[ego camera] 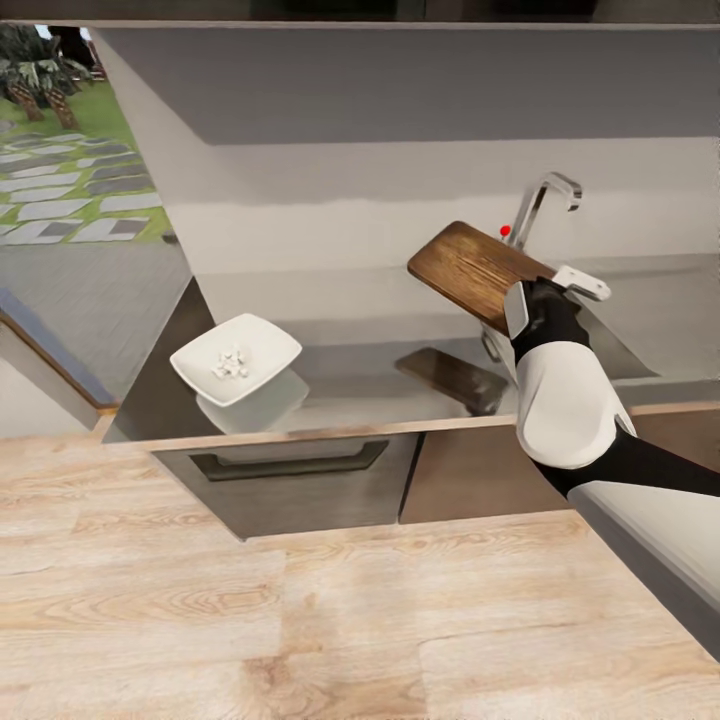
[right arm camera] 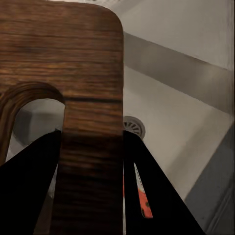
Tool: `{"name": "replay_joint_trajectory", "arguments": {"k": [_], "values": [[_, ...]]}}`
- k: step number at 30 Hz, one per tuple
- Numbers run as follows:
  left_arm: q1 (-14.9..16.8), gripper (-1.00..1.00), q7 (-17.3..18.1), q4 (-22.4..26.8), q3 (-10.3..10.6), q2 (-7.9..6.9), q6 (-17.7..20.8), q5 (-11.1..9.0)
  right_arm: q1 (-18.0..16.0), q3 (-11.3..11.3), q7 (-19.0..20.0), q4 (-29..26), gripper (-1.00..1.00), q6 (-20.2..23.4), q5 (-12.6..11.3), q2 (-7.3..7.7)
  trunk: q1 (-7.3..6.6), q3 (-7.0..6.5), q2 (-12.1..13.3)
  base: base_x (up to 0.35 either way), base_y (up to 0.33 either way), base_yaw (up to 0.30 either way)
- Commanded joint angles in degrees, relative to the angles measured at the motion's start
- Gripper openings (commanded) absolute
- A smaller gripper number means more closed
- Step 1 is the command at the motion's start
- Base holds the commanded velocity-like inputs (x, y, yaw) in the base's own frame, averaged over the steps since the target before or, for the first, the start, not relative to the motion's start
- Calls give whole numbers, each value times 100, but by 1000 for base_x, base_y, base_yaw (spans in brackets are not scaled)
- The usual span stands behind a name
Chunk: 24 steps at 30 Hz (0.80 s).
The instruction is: In the kitchen, take the Vidalia onion out of the sink, dice it on the chopping board with the paring knife, put the diced onion into the bowl on the countertop, then place both the paring knife and the chopping board into the sink.
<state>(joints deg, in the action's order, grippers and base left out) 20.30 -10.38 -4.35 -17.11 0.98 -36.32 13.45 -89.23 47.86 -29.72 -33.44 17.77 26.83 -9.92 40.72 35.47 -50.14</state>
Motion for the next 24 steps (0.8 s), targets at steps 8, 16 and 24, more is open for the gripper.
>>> {"name": "replay_joint_trajectory", "arguments": {"k": [8, 16, 24], "values": [[9, 100, -43, -22, -29, -9, -30, 61, -7, 82, -125, -5, -100, -122, 33, 29, 0, 6, -5, -14, 0, 0], [9, 100, -43, -19, -29, -33, -24, 61, -7, 332, -163, -5, -100, -435, 38, 108, 0, 6, -5, 0, 0, 0], [9, 100, -43, -14, -29, -37, -26, 61, -7, 439, -528, 12, -100, -708, 42, 237, 0, 6, -5, 0, 0, 0]]}}
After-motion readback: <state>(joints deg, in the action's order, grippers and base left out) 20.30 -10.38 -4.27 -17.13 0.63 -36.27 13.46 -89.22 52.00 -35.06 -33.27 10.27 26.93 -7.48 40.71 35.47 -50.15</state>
